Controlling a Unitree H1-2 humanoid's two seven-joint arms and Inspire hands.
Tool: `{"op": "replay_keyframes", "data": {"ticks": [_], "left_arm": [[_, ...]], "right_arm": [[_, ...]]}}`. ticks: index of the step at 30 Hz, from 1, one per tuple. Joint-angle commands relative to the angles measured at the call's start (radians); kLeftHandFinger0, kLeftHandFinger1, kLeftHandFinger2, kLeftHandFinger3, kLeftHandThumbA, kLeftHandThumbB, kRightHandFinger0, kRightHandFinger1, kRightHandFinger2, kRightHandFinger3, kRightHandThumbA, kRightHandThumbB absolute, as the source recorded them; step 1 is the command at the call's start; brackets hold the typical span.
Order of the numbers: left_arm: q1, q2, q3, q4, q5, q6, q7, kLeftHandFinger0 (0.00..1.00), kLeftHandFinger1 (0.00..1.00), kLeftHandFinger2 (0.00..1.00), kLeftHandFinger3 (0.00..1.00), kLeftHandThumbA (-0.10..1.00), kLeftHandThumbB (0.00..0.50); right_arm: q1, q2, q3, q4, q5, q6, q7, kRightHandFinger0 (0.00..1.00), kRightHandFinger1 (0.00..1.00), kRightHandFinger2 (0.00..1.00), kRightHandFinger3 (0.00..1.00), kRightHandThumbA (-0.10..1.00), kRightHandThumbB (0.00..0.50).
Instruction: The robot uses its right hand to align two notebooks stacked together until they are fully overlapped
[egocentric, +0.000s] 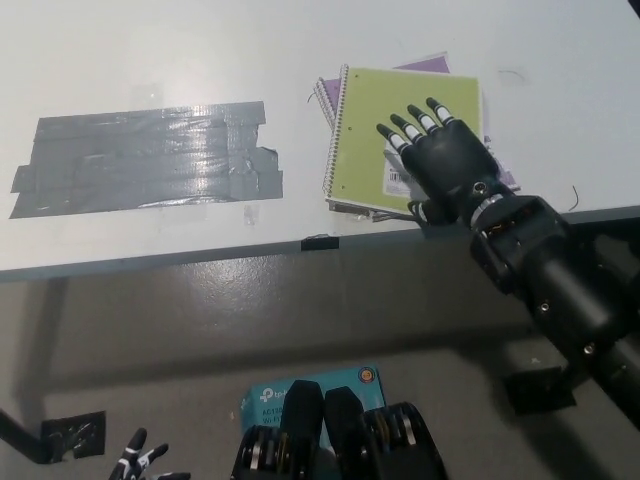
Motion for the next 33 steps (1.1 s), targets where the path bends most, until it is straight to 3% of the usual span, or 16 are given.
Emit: {"op": "replay_keyframes", "data": {"ticks": [1, 5, 8, 10, 12, 18, 19, 20, 23, 25, 27, 30, 33], "left_arm": [[0.013, 0.012, -0.003, -0.024, 0.003, -0.024, -0.020, 0.80, 0.76, 0.76, 1.00, 1.00, 0.500], [0.021, 0.005, 0.003, -0.032, 0.004, -0.026, -0.008, 0.79, 0.74, 0.73, 1.00, 1.00, 0.500], [0.022, 0.002, 0.008, -0.040, 0.001, -0.017, -0.003, 0.78, 0.73, 0.71, 1.00, 1.00, 0.500], [0.020, 0.005, 0.002, -0.038, 0.011, -0.021, -0.001, 0.78, 0.73, 0.72, 1.00, 1.00, 0.500], [0.020, 0.004, 0.001, -0.034, 0.016, -0.026, 0.001, 0.77, 0.72, 0.71, 1.00, 1.00, 0.500], [0.022, 0.005, 0.005, -0.034, 0.017, -0.022, 0.000, 0.79, 0.72, 0.71, 1.00, 1.00, 0.500], [0.020, 0.002, 0.011, -0.031, 0.007, -0.012, -0.002, 0.80, 0.72, 0.70, 1.00, 1.00, 0.500], [0.022, -0.002, 0.009, -0.032, 0.008, -0.013, 0.000, 0.80, 0.72, 0.70, 1.00, 1.00, 0.500], [0.023, -0.005, -0.002, -0.016, 0.020, -0.054, -0.008, 0.76, 0.72, 0.70, 1.00, 1.00, 0.500], [0.022, -0.005, -0.002, -0.016, 0.019, -0.051, -0.009, 0.76, 0.72, 0.70, 1.00, 1.00, 0.500], [0.023, -0.010, -0.003, -0.024, 0.017, -0.042, -0.008, 0.78, 0.71, 0.70, 1.00, 1.00, 0.500], [0.027, -0.008, -0.006, -0.040, 0.020, -0.033, -0.010, 0.75, 0.71, 0.72, 1.00, 1.00, 0.500], [0.021, -0.010, -0.009, -0.040, 0.027, -0.034, -0.004, 0.74, 0.71, 0.71, 1.00, 1.00, 0.500]], "right_arm": [[-0.061, 0.011, -0.043, 0.005, 0.012, 0.052, -0.089, 1.00, 1.00, 1.00, 1.00, 1.00, 0.291], [-0.103, 0.006, -0.045, 0.036, -0.024, 0.069, -0.182, 1.00, 1.00, 1.00, 1.00, 1.00, 0.201], [-0.124, 0.000, -0.046, 0.032, -0.026, 0.072, -0.178, 1.00, 1.00, 1.00, 1.00, 1.00, 0.164], [-0.157, 0.000, -0.053, 0.041, -0.023, 0.080, -0.189, 1.00, 1.00, 1.00, 1.00, 0.91, 0.141], [-0.181, 0.013, -0.058, 0.057, -0.019, 0.090, -0.209, 1.00, 1.00, 1.00, 1.00, 0.88, 0.125], [-0.188, 0.099, -0.148, 0.069, 0.053, 0.165, -0.258, 1.00, 1.00, 0.99, 0.99, 0.79, 0.128], [-0.177, 0.149, -0.214, 0.087, 0.112, 0.194, -0.312, 0.92, 0.99, 0.90, 0.92, 0.71, 0.142], [-0.175, 0.148, -0.219, 0.084, 0.107, 0.192, -0.310, 0.89, 0.96, 0.87, 0.90, 0.69, 0.142], [-0.130, 0.242, -0.351, 0.064, 0.189, 0.289, -0.344, 0.97, 0.98, 0.87, 0.94, 0.87, 0.123], [-0.118, 0.281, -0.412, 0.071, 0.228, 0.307, -0.371, 0.99, 0.99, 0.89, 0.95, 0.87, 0.128], [-0.088, 0.341, -0.488, 0.094, 0.261, 0.342, -0.455, 1.00, 1.00, 0.96, 0.99, 0.99, 0.136], [-0.069, 0.387, -0.557, 0.100, 0.306, 0.371, -0.460, 1.00, 1.00, 1.00, 1.00, 1.00, 0.135], [-0.069, 0.442, -0.668, 0.137, 0.312, 0.384, -0.494, 1.00, 1.00, 1.00, 1.00, 1.00, 0.264]]}}
